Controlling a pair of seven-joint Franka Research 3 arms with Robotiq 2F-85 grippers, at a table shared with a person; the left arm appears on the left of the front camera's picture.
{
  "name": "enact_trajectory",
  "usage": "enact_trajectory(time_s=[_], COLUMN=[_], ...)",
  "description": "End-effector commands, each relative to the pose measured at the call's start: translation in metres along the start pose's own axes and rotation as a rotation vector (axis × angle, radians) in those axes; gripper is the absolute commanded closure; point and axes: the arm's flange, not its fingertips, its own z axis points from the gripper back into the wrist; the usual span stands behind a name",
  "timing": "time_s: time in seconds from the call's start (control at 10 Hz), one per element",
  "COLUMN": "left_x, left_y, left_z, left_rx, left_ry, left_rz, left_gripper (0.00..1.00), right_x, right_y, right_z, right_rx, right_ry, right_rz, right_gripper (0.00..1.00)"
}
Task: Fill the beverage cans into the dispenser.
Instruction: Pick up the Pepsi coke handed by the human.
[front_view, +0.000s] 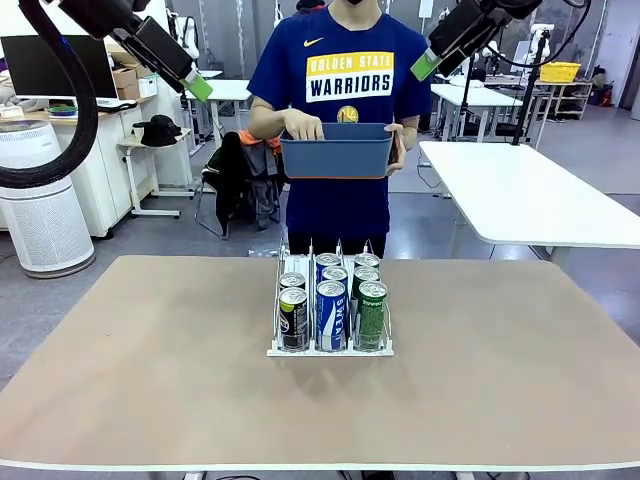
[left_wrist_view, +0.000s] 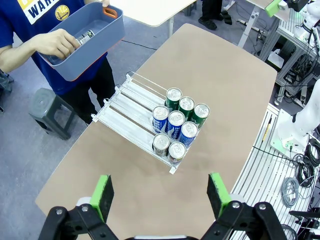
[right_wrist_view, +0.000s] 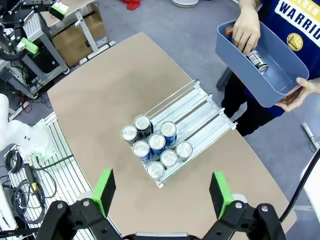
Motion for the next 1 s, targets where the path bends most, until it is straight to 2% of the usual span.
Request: enact_trajectory(time_s=[0.0,0.9], left_x=[-0.0040,-0.0040], left_y=[-0.0021,-0.0021], left_z=[-0.0007,-0.0007], left_rx=[-0.013,-0.013], left_ry=[-0.004,-0.004], left_rz=[0.017,0.017], left_gripper=[0.00,0.00], right_x=[0.0001,0.0001], right_y=[-0.0005,-0.0005], right_z=[-0.0001,-0.0001], right_rx=[0.009,0.009], right_ry=[-0.007,-0.007], right_rz=[-0.006,-0.006], right_gripper=[0.00,0.00])
